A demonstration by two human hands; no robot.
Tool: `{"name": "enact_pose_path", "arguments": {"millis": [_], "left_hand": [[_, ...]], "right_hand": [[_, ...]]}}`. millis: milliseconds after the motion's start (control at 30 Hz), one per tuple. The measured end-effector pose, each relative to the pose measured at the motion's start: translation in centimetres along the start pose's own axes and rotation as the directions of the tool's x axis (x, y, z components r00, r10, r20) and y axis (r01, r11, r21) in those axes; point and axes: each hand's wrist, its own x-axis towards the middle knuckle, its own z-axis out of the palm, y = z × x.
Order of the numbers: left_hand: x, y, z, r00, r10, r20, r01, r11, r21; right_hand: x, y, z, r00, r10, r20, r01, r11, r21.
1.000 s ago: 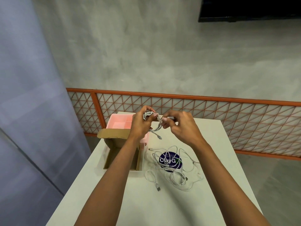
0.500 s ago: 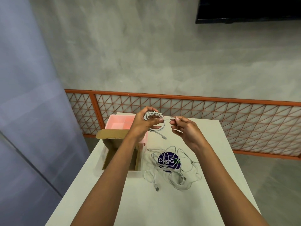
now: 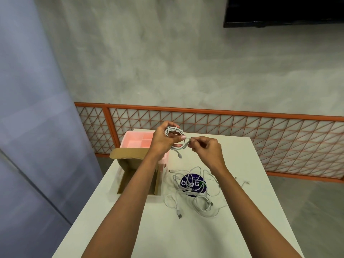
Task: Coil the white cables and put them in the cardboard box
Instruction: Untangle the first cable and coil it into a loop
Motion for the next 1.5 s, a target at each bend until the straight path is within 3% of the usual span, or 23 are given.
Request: {"name": "enact_pose_path", "arguments": {"millis": [133,267,533,667,833,967,1367,1500], "left_hand": [[0.0,-0.1,-0.1,1.000,0.025,0.017,-0.025,1.000,-0.010],[-0.2,-0.1,-0.2,0.999,0.032,0.020,-0.032,0.999,-0.010],[0.0,-0.3,-0.3,0.997,-0.033,0.066,0.030,0.999,0.037],[-0.1,-1.4,-0.6,0.982,-0.110,0.152,0.122,0.990,-0.069],[-0.3,-3.6,-0.1,0.984,-0.142,-0.111,0.141,0.990,-0.016],[-0.6,-3.5,0.5,0.980,-0.144,-0.134,0.134,0.988,-0.078],[-1.1,-2.5,1.4,0.993,0.015,-0.119,-0.038,0.981,-0.190],[-1.1,-2.6,1.2,0.986,0.056,-0.154,-0.087,0.976,-0.201]], "right_hand": [[-0.2,-0.5,-0.1,0.981,0.085,0.173,-0.112,0.981,0.156],[-0.5,-1.0,-0.1,0.964,0.116,0.238,-0.172,0.957,0.233],[-0.6,-0.7,1.7,0.971,0.222,0.089,-0.239,0.885,0.399],[0.0,0.0,2.0,0.952,0.300,-0.053,-0.250,0.868,0.429],[0.1,-0.3,2.1,0.940,0.309,-0.144,-0.207,0.853,0.479],[-0.2,-0.8,2.3,0.941,0.322,-0.103,-0.226,0.827,0.515],[-0.1,-1.0,1.8,0.937,0.333,0.102,-0.347,0.871,0.347],[0.0,-0.9,1.4,0.872,0.430,0.233,-0.482,0.836,0.264]]}}
